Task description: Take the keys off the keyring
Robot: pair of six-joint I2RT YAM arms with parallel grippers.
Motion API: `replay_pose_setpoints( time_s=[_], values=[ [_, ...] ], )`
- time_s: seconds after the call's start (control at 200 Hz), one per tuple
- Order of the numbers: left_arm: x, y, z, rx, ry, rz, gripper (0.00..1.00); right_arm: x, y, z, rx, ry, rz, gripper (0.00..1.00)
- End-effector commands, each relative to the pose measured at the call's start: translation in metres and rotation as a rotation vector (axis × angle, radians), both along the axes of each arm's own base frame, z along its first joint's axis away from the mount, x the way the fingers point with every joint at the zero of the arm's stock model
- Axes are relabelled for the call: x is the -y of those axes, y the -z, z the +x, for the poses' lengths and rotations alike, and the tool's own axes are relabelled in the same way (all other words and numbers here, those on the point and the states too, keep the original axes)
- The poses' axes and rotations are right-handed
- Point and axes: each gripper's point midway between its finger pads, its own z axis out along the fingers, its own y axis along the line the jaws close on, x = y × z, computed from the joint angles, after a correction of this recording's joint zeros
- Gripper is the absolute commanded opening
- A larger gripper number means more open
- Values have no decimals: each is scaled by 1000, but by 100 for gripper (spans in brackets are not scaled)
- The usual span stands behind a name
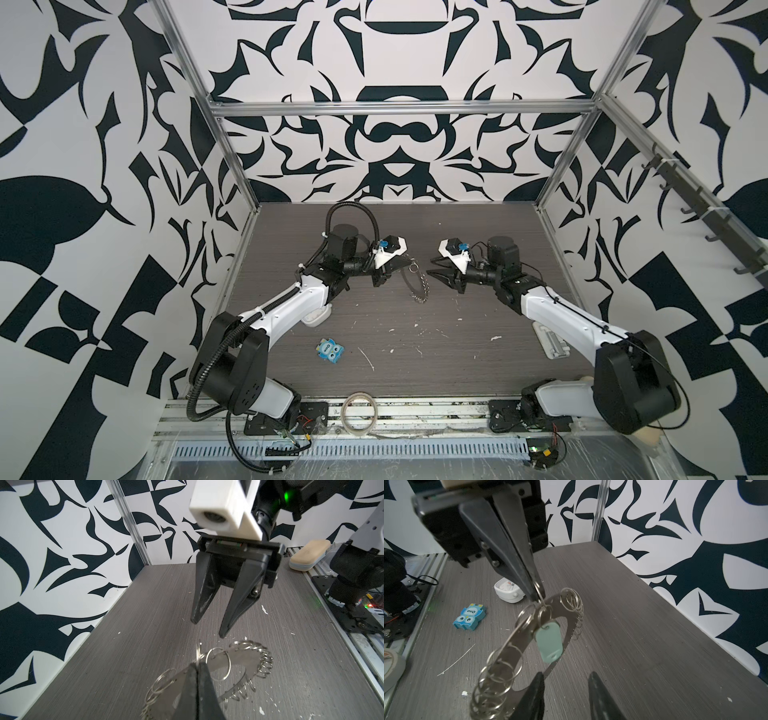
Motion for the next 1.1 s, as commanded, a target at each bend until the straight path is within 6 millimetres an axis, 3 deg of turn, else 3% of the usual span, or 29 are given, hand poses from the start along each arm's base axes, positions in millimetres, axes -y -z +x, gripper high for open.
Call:
replay_pose_setpoints(
  time_s=[0.0, 0.37, 0.825, 1.035, 1.095],
  values=[
    [-1, -28, -7, 64, 42, -28, 0, -11, -26, -1, 128, -4, 48, 39],
    [-3, -40, -16, 85, 66, -43, 0, -32, -30, -9, 211, 33, 62, 42],
    [-4, -41, -21, 89, 74, -51, 0, -37, -43, -2, 291, 89, 107, 41],
    [-5, -41, -22, 90, 73, -47, 0, -46, -44, -4, 295, 31, 80, 18],
    [-6, -39, -22, 89, 70, -41, 0, -45, -45, -4, 307, 35, 68, 16]
  ],
)
